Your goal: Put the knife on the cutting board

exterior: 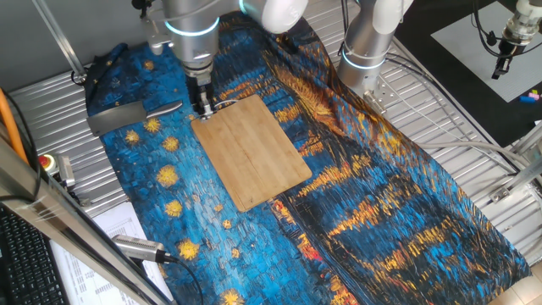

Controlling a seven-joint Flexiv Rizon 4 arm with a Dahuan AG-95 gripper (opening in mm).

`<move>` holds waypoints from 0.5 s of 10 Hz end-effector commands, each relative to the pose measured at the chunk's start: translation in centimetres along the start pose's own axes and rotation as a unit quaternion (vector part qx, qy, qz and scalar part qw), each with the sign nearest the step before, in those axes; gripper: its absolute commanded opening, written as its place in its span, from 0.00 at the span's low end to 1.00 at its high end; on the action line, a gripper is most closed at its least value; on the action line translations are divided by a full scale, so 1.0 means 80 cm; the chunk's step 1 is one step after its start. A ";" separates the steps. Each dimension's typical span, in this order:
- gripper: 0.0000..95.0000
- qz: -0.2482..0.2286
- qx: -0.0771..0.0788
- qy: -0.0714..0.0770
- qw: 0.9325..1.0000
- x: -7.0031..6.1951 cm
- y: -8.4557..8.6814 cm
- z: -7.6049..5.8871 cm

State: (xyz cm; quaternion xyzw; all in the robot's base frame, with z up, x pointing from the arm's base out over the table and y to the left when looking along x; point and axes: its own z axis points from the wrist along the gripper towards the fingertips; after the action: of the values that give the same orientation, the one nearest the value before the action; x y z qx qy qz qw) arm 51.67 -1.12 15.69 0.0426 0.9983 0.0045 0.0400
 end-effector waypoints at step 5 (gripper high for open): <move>0.00 -0.041 0.000 0.007 0.999 -0.093 -0.100 0.003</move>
State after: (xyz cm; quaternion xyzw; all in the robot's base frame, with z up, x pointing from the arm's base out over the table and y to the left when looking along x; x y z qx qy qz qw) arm 58.30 -9.65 15.97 0.0013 0.9995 0.0033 0.0322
